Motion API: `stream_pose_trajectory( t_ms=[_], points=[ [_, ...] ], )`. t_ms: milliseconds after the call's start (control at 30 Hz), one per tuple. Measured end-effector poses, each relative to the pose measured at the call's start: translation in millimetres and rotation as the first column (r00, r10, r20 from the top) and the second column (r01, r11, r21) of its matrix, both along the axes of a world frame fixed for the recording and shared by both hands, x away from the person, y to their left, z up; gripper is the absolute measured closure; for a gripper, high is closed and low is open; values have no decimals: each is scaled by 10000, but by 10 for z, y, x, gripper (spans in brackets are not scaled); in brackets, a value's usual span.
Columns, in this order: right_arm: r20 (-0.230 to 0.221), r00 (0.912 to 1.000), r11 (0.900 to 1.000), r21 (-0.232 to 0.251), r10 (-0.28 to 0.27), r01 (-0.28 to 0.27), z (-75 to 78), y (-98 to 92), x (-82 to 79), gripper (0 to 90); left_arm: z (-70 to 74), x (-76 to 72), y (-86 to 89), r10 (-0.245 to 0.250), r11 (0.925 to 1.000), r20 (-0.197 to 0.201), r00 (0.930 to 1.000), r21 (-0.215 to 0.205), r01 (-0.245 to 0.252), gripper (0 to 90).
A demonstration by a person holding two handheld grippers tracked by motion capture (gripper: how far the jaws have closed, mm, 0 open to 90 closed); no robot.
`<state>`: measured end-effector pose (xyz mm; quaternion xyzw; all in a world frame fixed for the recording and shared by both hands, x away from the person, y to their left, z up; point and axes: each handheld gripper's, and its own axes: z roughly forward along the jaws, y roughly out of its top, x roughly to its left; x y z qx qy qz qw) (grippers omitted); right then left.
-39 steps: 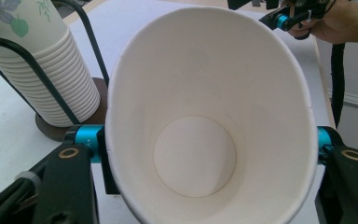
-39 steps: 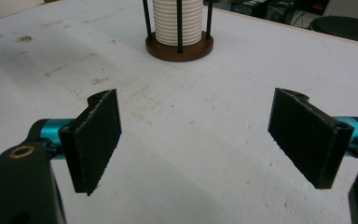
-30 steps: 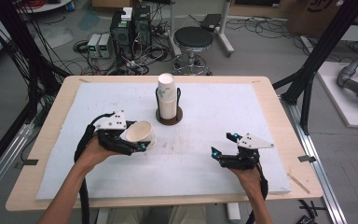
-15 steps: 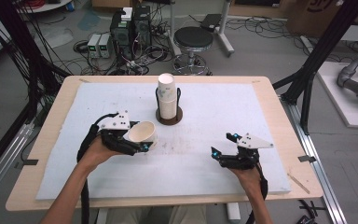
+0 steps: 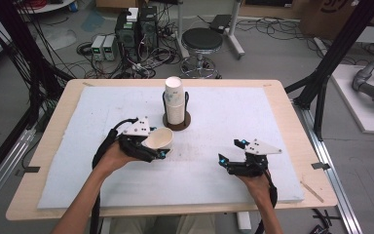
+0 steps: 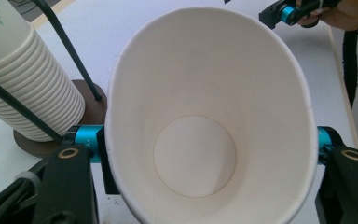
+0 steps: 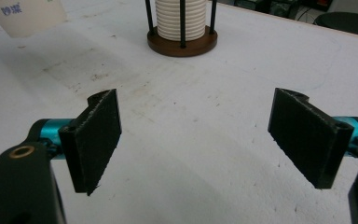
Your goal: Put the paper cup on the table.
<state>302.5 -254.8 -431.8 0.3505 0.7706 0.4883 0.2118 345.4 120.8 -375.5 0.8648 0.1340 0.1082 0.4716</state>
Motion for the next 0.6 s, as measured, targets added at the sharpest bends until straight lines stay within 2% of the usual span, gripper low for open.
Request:
stream_pose_trajectory(
  t_ms=[333,600],
  points=[
    [-139,9999,10000,-16,26,-27,-52,23,44,175,-81,61,-112,-121,9981,-135,9998,606,129,345],
    [-209,9998,10000,9,-63,63,-84,-10,54,175,-165,142,-168,-97,9963,-273,9996,855,120,344]
  ],
)
